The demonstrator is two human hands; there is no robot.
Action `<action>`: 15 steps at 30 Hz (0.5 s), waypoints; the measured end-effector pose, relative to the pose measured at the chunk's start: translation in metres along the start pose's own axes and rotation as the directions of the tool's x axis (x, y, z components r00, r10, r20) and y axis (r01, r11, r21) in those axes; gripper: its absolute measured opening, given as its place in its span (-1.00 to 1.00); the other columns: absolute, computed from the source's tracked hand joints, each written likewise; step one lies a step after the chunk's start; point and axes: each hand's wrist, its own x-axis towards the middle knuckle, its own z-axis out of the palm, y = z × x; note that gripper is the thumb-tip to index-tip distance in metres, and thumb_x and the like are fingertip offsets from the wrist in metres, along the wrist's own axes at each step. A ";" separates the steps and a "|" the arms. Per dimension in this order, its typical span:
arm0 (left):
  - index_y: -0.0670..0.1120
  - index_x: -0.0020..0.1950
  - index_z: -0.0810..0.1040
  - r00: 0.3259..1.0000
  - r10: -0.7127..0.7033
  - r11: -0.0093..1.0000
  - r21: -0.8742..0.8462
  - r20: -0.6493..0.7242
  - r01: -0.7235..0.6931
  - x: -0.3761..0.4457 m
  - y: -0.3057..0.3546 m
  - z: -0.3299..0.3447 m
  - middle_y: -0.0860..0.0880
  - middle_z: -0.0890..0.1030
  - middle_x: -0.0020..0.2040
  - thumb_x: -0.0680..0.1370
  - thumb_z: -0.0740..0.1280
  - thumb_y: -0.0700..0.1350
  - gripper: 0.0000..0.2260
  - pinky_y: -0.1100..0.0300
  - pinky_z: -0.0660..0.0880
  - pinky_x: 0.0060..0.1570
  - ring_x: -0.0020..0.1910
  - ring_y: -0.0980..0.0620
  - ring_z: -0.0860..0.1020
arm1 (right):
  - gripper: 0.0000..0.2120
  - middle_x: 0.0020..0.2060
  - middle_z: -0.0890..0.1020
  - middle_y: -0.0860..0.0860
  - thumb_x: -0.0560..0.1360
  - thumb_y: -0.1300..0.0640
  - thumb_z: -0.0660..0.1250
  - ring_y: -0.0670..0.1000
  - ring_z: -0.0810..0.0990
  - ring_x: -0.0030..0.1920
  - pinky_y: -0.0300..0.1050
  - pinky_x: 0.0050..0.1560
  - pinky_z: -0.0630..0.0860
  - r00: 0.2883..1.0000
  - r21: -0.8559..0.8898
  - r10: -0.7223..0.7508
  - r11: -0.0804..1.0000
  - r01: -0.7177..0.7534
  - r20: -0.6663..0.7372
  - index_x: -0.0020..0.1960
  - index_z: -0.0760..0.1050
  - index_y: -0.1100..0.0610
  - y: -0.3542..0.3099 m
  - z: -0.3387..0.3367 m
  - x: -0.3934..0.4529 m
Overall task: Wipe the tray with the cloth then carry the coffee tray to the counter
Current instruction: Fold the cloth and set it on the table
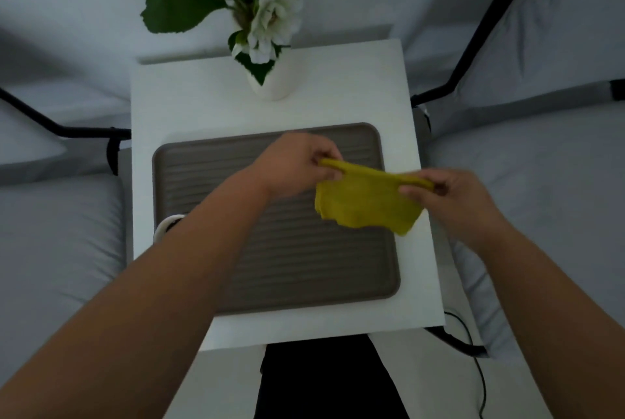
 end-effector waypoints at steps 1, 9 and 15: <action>0.08 -0.05 0.66 0.997 0.020 1.000 -0.006 -0.077 -0.020 0.004 0.006 -0.008 0.09 0.67 -0.13 0.44 0.48 -0.04 -0.89 0.09 0.56 0.04 -0.13 0.14 0.61 | -0.83 -0.21 0.65 -0.07 0.44 0.19 0.42 -0.14 0.58 -0.23 -0.45 -0.16 0.50 0.999 -0.034 -0.021 0.999 0.020 -0.037 0.00 0.60 0.00 -0.009 -0.007 0.011; -0.08 0.17 0.65 0.797 0.344 0.860 0.506 -0.496 -0.056 0.067 0.051 -0.050 -0.14 0.59 0.03 0.58 0.26 -0.14 -0.76 0.09 0.47 -0.20 -0.06 -0.13 0.57 | -0.81 -0.06 0.61 0.01 0.45 0.16 0.37 -0.14 0.56 -0.22 -0.31 -0.16 0.54 0.922 -0.086 -0.224 0.975 0.207 -0.317 0.02 0.59 -0.08 -0.060 -0.042 0.117; -0.19 0.23 0.51 0.917 0.163 0.776 0.622 -0.363 0.108 0.085 0.022 -0.021 -0.20 0.51 0.14 0.53 0.22 -0.35 -0.71 0.01 0.50 -0.18 -0.05 -0.20 0.55 | -0.69 0.27 0.54 0.11 0.51 0.26 0.28 0.07 0.51 0.24 -0.39 0.23 0.25 0.974 -0.420 -0.155 0.905 0.072 -0.168 0.23 0.55 0.11 -0.009 -0.021 0.151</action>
